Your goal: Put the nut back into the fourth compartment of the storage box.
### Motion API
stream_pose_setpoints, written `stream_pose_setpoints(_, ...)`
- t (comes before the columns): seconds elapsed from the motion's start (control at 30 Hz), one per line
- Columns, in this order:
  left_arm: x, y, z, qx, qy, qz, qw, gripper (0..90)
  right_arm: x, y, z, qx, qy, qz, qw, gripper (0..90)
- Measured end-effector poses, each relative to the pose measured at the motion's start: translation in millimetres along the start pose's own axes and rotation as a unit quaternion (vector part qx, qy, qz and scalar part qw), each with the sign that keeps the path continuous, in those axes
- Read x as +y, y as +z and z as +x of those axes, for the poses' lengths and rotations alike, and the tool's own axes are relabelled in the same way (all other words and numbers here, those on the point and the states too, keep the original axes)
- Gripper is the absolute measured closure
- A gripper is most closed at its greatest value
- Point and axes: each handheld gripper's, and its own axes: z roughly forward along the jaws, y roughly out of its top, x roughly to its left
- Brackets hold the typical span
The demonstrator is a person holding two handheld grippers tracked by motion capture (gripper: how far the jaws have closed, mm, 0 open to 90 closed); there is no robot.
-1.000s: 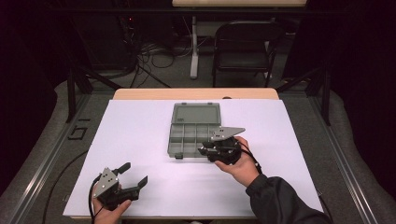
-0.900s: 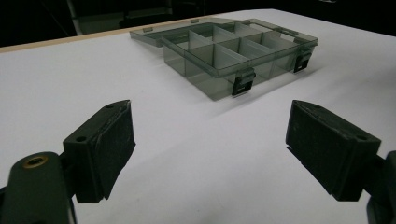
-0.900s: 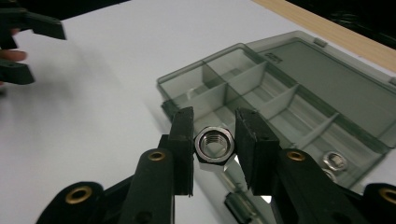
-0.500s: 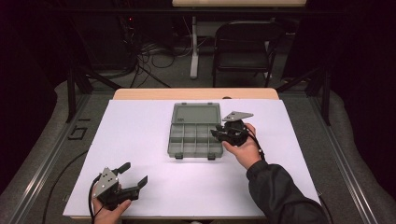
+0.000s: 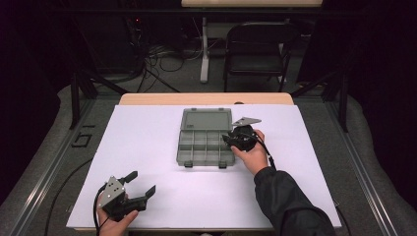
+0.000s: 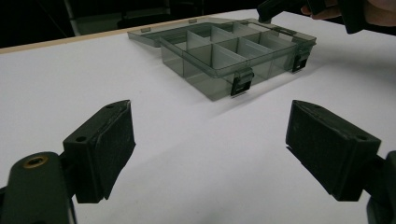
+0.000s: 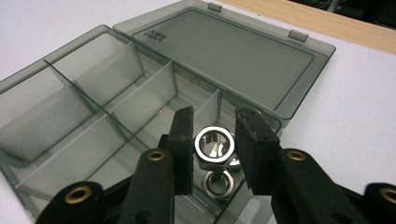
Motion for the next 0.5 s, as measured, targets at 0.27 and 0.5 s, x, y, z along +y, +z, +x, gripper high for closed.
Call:
stream_pose_setpoints(0.27,0.1,-0.7,0.3,0.002,0.001,-0.002,1.0,15.4,0.0,-14.4,0.9,-0.008,-0.011,-0.005,0.9999,46.1)
stream_pose_setpoints(0.5,0.3,-0.4,0.0,0.002,0.002,0.0,1.0,15.4,-10.2,-44.2,2.2,-0.013,-0.021,-0.024,0.9994,43.9)
